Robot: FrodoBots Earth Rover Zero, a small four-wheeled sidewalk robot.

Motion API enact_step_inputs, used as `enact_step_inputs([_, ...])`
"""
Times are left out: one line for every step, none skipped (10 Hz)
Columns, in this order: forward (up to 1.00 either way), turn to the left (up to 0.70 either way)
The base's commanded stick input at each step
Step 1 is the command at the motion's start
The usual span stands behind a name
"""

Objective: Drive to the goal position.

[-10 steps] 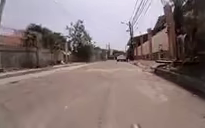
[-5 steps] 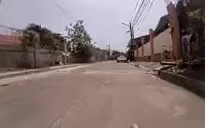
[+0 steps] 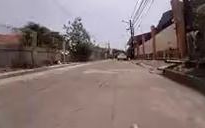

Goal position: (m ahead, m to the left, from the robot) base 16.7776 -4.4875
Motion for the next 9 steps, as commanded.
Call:
enact_step_inputs([0.7, 0.0])
enact_step_inputs([0.7, 0.0])
enact_step_inputs([0.7, 0.0])
enact_step_inputs([0.7, 0.0])
enact_step_inputs([0.7, 0.0])
enact_step_inputs([0.7, 0.0])
enact_step_inputs([0.7, 0.0])
enact_step_inputs([0.7, 0.0])
enact_step_inputs([0.7, 0.0])
